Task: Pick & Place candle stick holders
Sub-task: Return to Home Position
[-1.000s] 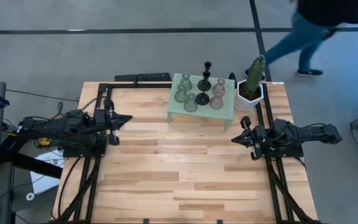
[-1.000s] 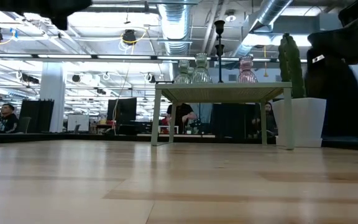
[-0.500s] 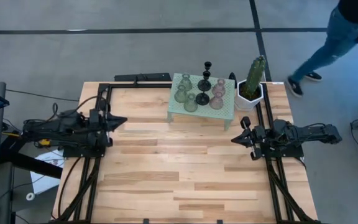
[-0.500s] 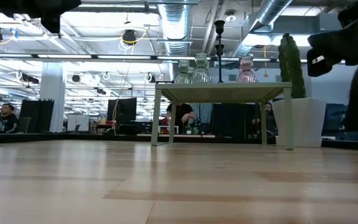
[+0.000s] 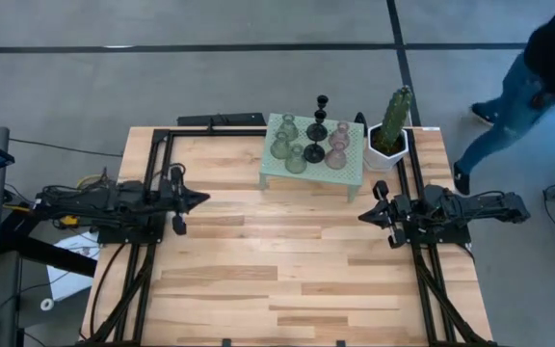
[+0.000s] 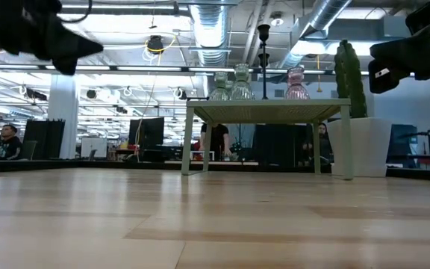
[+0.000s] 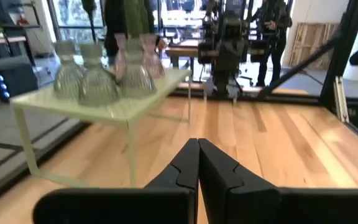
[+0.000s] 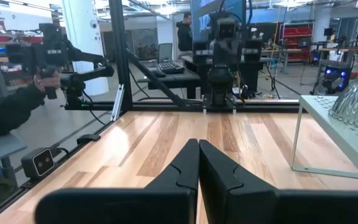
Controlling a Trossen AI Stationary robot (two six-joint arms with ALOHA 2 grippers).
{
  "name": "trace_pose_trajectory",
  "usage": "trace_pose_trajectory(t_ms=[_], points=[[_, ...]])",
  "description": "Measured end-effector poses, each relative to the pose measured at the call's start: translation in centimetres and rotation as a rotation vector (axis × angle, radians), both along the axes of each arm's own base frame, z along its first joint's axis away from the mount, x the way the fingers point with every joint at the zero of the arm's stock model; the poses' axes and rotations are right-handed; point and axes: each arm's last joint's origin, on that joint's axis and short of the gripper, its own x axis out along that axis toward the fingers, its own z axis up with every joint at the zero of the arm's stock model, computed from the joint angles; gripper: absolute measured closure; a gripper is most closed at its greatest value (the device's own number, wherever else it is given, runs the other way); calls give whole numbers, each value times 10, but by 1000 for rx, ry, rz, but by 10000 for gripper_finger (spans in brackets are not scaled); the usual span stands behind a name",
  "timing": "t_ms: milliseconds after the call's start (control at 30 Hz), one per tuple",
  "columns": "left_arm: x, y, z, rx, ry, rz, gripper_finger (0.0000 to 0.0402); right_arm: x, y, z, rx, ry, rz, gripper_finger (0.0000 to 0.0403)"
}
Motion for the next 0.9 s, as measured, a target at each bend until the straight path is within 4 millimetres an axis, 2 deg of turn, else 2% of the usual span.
trace_pose_trajectory(t_ms=[200, 367, 567, 800, 900], points=[[8, -4, -22, 10, 29, -97, 396, 0, 0, 0, 0, 0, 1, 403], [12, -6, -33, 14, 41, -180, 396, 0, 0, 0, -1, 4, 2, 403], [15, -7, -44, -12, 20, -194, 396, 0, 0, 0, -27, 0, 1, 403], [15, -7, -45, -26, 21, -195, 396, 0, 0, 0, -49, -4, 0, 403], [16, -7, -46, -34, 28, -196, 396, 0, 0, -1, -6, 4, 1, 403]])
